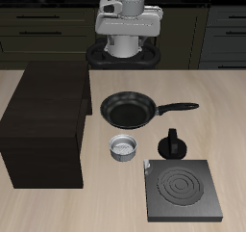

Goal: Place the frypan on the top layer of the wooden shelf

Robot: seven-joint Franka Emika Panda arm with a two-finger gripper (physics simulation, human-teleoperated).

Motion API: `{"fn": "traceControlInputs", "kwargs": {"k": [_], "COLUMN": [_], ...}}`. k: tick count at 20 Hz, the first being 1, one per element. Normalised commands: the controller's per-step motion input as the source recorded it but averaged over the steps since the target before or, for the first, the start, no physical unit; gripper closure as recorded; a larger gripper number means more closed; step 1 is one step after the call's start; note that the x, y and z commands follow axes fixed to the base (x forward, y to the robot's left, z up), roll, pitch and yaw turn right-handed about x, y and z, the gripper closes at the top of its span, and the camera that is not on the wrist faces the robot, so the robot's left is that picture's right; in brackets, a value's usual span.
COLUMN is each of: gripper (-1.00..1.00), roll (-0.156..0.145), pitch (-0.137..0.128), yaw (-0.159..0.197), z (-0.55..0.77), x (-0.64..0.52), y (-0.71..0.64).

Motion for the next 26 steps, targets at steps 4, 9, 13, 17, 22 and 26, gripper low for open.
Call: {"fn": "traceControlInputs", "kwargs": {"k": [4,9,13,17,22,26], "gripper": [-1.00,-1.00,-1.00,-1.00,-1.00,-1.00], "roll": [0.028,0.004,0.025,0.004,0.006,0.011], "pitch": [0.016,0.028,0.016,-0.025,0.011,-0.003], "yaw": [0.011,-0.013,-0.005,0.024,-0.008,0.016], "z": [-0.25,-0.44,-0.26,-0.23,-0.24,-0.24], "x": [-0.02,0.03,-0.04,-0.04,0.04,0.01], "y": [0.29,0.13,0.08,0.08,0.08,0.07]}}
